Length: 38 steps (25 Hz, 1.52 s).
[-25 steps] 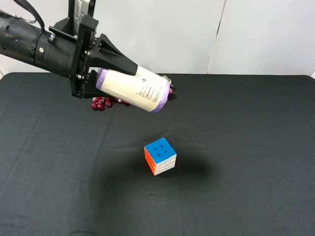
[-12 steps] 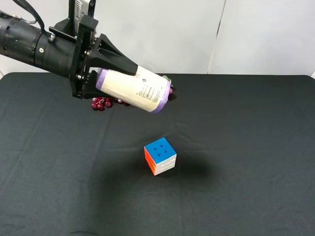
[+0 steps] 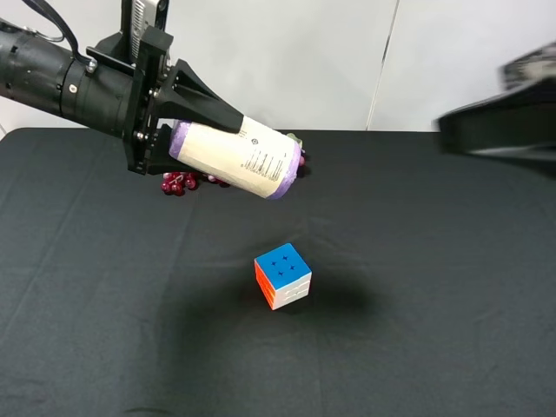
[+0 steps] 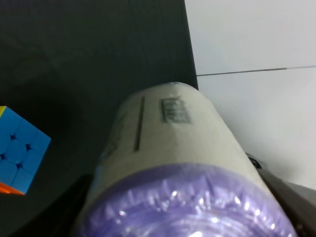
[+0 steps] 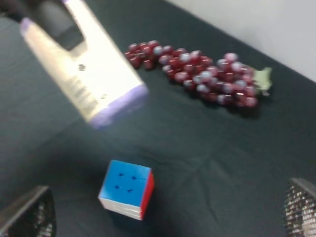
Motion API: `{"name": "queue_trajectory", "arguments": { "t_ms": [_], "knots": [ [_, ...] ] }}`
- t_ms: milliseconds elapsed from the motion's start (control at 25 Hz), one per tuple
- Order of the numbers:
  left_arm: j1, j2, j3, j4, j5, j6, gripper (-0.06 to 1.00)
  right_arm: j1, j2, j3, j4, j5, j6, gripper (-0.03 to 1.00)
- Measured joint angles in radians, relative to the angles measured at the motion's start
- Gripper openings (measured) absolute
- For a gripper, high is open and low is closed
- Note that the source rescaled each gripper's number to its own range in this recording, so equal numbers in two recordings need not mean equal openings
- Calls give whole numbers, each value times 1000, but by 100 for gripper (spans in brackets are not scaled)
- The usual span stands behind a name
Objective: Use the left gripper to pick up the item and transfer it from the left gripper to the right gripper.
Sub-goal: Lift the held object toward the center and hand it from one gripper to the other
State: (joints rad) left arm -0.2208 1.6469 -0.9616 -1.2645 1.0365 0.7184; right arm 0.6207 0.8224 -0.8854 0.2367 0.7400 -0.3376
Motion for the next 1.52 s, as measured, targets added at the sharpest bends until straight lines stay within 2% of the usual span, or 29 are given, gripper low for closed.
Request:
{"name": "queue_trajectory", "arguments": {
  "t_ms": [240,520,1160,1520],
  "knots": [
    [0,0,0,0,5,0,0,140,160,-82,-10,-30,-36,100],
    [0,0,0,0,17,0,0,223,319,-187,-48,-44,-44,100],
    [0,0,0,0,17,0,0,236,587,-312,-87,-43,-44,100],
    [0,0,0,0,18,0,0,236,685,-317,-122,-45,-47,100]
  ]
}}
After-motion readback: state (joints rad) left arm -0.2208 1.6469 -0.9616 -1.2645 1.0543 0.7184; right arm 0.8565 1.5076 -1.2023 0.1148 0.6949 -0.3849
